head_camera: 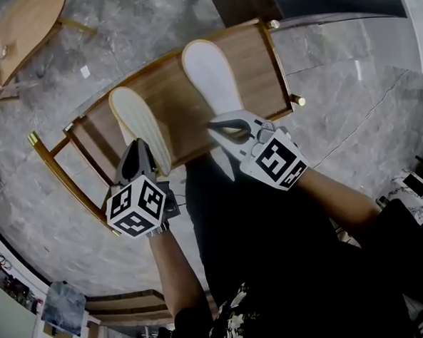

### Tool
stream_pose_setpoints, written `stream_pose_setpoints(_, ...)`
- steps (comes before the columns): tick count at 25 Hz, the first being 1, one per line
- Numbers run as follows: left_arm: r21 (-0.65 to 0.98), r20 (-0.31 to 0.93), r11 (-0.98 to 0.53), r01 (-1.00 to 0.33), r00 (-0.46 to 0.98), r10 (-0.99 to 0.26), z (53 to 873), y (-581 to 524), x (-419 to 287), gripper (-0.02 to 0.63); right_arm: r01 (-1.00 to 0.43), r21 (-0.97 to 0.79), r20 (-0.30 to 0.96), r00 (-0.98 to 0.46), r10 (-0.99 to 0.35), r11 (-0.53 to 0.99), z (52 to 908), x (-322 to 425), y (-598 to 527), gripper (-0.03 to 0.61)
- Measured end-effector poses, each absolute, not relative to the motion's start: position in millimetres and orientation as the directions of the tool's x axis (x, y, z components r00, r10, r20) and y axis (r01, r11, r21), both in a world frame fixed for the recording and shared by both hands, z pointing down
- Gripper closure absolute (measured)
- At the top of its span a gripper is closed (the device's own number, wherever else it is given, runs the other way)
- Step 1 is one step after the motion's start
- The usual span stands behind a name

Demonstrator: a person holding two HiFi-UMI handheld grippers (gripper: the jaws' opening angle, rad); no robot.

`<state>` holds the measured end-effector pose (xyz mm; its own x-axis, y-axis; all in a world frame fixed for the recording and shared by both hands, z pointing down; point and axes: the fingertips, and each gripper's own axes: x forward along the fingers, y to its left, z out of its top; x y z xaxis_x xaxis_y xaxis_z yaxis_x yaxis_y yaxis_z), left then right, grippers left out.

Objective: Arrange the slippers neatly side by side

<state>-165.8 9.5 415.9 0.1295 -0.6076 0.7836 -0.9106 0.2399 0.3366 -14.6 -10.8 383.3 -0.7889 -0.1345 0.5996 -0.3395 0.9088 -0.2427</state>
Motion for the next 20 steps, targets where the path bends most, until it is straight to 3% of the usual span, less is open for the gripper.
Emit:
stream_pose_setpoints(6,0.218,0.802,0.330,-0.919,-0.024,-0.597,427.8,13.6,-164.8,0.591,-0.284,-0.218,0.613,-0.784,-0.096,0.934,386.9,-12.1,-7.0,0.578)
stream_pose_setpoints(15,0.246,0.772,0.355,-0.902,-0.039,-0.635,439.9,-7.2,-130.3,0.591,-0.317,-0.242,0.622,-0.776,-0.104,0.917,395.3,-0.1,-7.8,0.578)
stream_pose_setpoints(20,0.299,0.760,0.322,-0.898,0.020,-0.650,439.4,-17.8,-105.5,0.589,-0.352,-0.275,0.632,-0.767,-0.107,0.895,404.4,6.6,0.2,0.578)
